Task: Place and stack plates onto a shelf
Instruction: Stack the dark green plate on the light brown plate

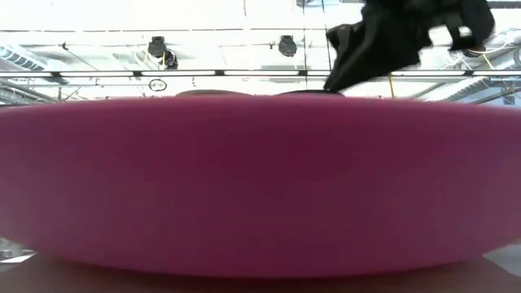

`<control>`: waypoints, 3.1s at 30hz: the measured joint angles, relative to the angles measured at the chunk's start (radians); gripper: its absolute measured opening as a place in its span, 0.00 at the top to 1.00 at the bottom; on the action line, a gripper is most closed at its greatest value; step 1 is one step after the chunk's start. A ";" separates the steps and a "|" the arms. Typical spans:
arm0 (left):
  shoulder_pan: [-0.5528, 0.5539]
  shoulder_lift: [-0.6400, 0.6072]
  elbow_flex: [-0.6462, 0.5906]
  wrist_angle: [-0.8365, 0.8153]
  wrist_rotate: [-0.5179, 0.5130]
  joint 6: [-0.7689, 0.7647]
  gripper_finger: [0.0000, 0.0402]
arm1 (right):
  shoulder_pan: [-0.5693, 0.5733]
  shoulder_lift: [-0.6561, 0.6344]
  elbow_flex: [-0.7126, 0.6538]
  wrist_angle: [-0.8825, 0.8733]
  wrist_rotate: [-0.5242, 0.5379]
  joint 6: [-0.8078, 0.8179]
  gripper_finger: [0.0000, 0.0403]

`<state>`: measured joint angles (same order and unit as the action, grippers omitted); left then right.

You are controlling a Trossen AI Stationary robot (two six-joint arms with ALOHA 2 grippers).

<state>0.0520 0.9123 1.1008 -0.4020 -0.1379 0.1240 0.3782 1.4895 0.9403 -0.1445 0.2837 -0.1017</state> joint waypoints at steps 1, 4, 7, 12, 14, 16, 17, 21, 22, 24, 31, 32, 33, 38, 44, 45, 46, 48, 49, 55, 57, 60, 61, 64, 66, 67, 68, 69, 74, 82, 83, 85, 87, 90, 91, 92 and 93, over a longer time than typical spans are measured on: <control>-0.018 -0.036 -0.051 0.043 0.011 -0.015 0.52 | 0.000 0.023 0.000 0.003 -0.010 -0.012 0.81; -0.073 -0.120 -0.201 0.145 0.035 -0.065 0.52 | 0.000 0.080 0.000 -0.001 -0.026 -0.041 0.81; -0.126 -0.171 -0.338 0.250 0.036 -0.089 0.52 | -0.002 0.128 0.000 0.002 -0.021 -0.084 0.81; -0.175 -0.193 -0.483 0.416 0.034 -0.082 0.52 | -0.016 0.200 0.000 0.006 0.068 -0.129 0.81; -0.178 -0.193 -0.501 0.422 0.032 -0.086 0.52 | -0.025 0.225 0.000 0.011 0.086 -0.148 0.81; -0.178 -0.193 -0.509 0.428 0.032 -0.093 0.52 | -0.034 0.244 0.000 0.033 0.099 -0.166 0.81; -0.178 -0.194 -0.513 0.428 0.032 -0.096 0.52 | -0.038 0.256 0.000 0.046 0.110 -0.174 0.81; -0.178 -0.193 -0.517 0.426 0.032 -0.098 0.52 | -0.052 0.296 0.000 0.088 0.110 -0.222 0.81; -0.178 -0.193 -0.517 0.427 0.032 -0.099 0.52 | -0.056 0.308 0.000 0.100 0.109 -0.229 0.81; -0.178 -0.193 -0.517 0.427 0.032 -0.099 0.52 | -0.064 0.327 0.000 0.114 0.110 -0.238 0.81; -0.177 -0.193 -0.517 0.427 0.032 -0.103 0.52 | -0.069 0.337 0.001 0.135 0.109 -0.261 0.89; -0.177 -0.193 -0.517 0.427 0.032 -0.104 0.52 | -0.069 0.334 0.001 0.131 0.109 -0.264 0.92; -0.177 -0.193 -0.517 0.427 0.032 -0.104 0.52 | -0.070 0.330 0.001 0.131 0.112 -0.267 0.95; -0.177 -0.193 -0.517 0.426 0.032 -0.105 0.52 | -0.062 0.295 0.000 0.120 0.162 -0.261 0.98; -0.177 -0.193 -0.517 0.426 0.032 -0.114 0.52 | -0.016 0.199 -0.001 0.118 0.256 -0.275 0.99; -0.177 -0.193 -0.517 0.426 0.032 -0.115 0.52 | -0.005 0.179 -0.001 0.118 0.274 -0.275 0.99; -0.177 -0.193 -0.517 0.425 0.032 -0.115 0.52 | 0.006 0.156 -0.001 0.118 0.296 -0.276 0.99; -0.177 -0.193 -0.517 0.424 0.032 -0.115 0.52 | 0.025 0.107 -0.001 0.144 0.344 -0.281 0.99; -0.177 -0.193 -0.517 0.424 0.032 -0.115 0.52 | 0.035 0.082 -0.001 0.168 0.373 -0.292 0.99; -0.177 -0.193 -0.517 0.427 0.032 -0.106 0.52 | -0.004 0.005 -0.001 0.640 0.601 -0.599 1.00; -0.177 -0.193 -0.517 0.436 0.032 -0.104 0.52 | -0.073 0.000 0.003 0.825 0.569 -0.681 1.00; -0.178 -0.198 -0.517 0.438 0.016 -0.106 0.52 | -0.195 0.001 0.042 0.854 0.459 -0.676 1.00; -0.178 -0.209 -0.517 0.432 0.004 -0.102 0.52 | -0.237 0.002 0.063 0.812 0.410 -0.640 1.00; -0.178 -0.258 -0.517 0.427 -0.033 -0.058 0.52 | -0.360 0.027 0.134 0.689 0.237 -0.517 1.00; -0.178 -0.284 -0.518 0.421 -0.053 -0.015 0.52 | -0.423 0.060 0.181 0.658 0.154 -0.485 1.00; -0.177 -0.293 -0.523 0.422 -0.066 -0.009 0.52 | -0.444 0.079 0.204 0.656 0.136 -0.481 1.00; -0.175 -0.301 -0.529 0.418 -0.077 -0.009 0.52 | -0.462 0.095 0.228 0.655 0.111 -0.478 1.00; -0.174 -0.306 -0.534 0.413 -0.080 -0.016 0.52 | -0.475 0.112 0.252 0.657 0.096 -0.478 1.00; -0.174 -0.311 -0.561 0.397 -0.081 -0.066 0.52 | -0.518 0.207 0.346 0.573 -0.058 -0.412 1.00; -0.174 -0.311 -0.621 0.411 -0.081 -0.101 0.52 | -0.522 0.310 0.368 0.513 -0.019 -0.431 0.98; -0.174 -0.311 -0.624 0.413 -0.081 -0.102 0.52 | -0.522 0.316 0.368 0.510 0.013 -0.432 0.97; -0.174 -0.311 -0.629 0.412 -0.081 -0.104 0.52 | -0.523 0.323 0.368 0.512 0.050 -0.434 0.94; -0.174 -0.311 -0.630 0.412 -0.081 -0.104 0.52 | -0.523 0.321 0.368 0.514 0.056 -0.434 0.91; -0.174 -0.311 -0.630 0.412 -0.080 -0.104 0.52 | -0.520 0.320 0.368 0.514 0.054 -0.432 0.85; -0.174 -0.311 -0.630 0.412 -0.080 -0.104 0.52 | -0.520 0.320 0.368 0.511 0.054 -0.427 0.83; -0.174 -0.311 -0.630 0.412 -0.080 -0.107 0.52 | -0.520 0.321 0.368 0.510 0.054 -0.417 0.80; -0.174 -0.311 -0.630 0.412 -0.081 -0.109 0.52 | -0.520 0.321 0.368 0.509 0.054 -0.411 0.78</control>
<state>-0.1223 0.6018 0.4713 0.0101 -0.2188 0.0148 -0.1417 1.8107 1.3079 0.3645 0.3379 -0.5124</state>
